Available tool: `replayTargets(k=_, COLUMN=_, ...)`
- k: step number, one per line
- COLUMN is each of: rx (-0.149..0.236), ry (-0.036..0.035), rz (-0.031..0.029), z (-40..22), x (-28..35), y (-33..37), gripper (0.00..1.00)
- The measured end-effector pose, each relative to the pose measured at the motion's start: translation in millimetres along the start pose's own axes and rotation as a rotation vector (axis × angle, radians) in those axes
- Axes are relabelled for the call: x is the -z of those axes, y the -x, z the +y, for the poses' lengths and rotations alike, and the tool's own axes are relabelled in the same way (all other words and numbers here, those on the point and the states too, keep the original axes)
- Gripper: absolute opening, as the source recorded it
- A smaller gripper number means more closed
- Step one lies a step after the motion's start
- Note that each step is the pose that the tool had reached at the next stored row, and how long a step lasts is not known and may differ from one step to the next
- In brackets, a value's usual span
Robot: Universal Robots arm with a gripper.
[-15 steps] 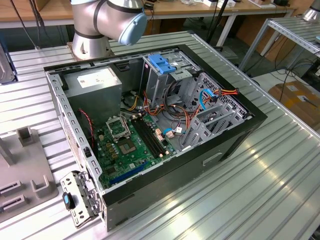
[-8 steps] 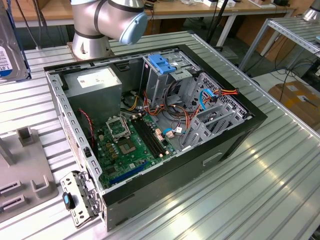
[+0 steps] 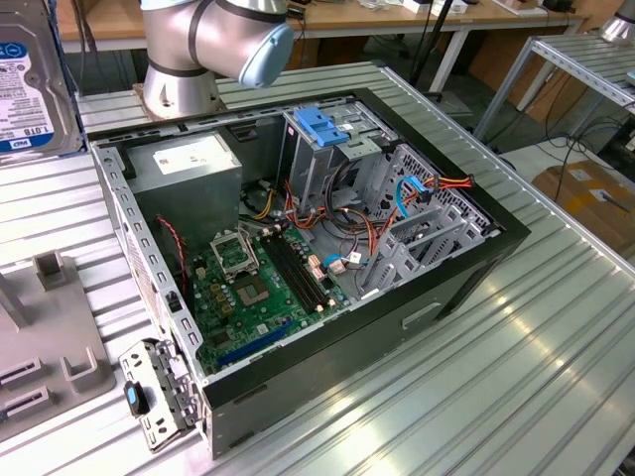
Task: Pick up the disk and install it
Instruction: 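Pick up the disk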
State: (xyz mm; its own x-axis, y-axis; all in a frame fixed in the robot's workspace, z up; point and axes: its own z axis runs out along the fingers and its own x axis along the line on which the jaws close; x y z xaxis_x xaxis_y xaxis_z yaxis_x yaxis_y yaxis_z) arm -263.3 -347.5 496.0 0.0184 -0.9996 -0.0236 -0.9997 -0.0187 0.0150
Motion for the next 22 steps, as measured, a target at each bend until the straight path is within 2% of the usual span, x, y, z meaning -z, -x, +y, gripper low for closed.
replayTargets(k=1, rx=0.0, ry=0.0001, rz=0.0, z=-8.8, x=0.1, y=-0.2, gripper=0.35)
replayTargets(k=3, rx=0.0, ry=-0.0001, rz=-0.0001, z=-14.4, x=0.2, y=-0.3, gripper=0.35)
replayTargets(k=5, rx=0.0, ry=0.0, rz=0.0, z=-24.6, x=0.4, y=-0.4, gripper=0.35)
replayTargets(k=7, rx=0.0, ry=0.0, rz=-0.0001, z=-31.5, x=0.5, y=-0.6, gripper=0.35)
replayTargets(k=10, rx=0.0, ry=0.0, rz=0.0, z=-48.4, x=0.8, y=-0.9, gripper=0.35)
replayTargets(k=12, rx=0.0, ry=0.0001, rz=0.0, z=-53.1, x=0.8, y=-1.0, gripper=0.35)
replayTargets(k=16, rx=0.0, ry=0.0, rz=0.0001, z=-71.8, x=1.1, y=-1.3, gripper=0.35)
replayTargets(k=22, rx=0.0, ry=0.0001, rz=0.0, z=-90.3, x=1.4, y=-1.7, gripper=0.35)
